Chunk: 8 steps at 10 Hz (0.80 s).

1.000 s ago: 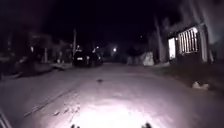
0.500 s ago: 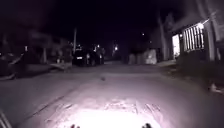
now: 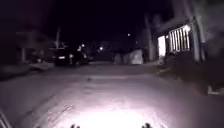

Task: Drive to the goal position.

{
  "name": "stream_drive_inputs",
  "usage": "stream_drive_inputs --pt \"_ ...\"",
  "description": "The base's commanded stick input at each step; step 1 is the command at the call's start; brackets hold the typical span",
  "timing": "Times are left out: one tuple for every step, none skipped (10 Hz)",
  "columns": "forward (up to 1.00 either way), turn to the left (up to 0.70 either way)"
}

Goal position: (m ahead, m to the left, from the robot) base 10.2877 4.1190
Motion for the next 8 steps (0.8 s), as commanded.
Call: stream_drive_inputs --pt "0.85 0.0" --pt "0.85 0.0" --pt "0.85 0.0" --pt "0.85 0.0" --pt "0.85 0.0" --pt "0.85 0.0" --pt "0.85 0.0" --pt "0.85 0.0"
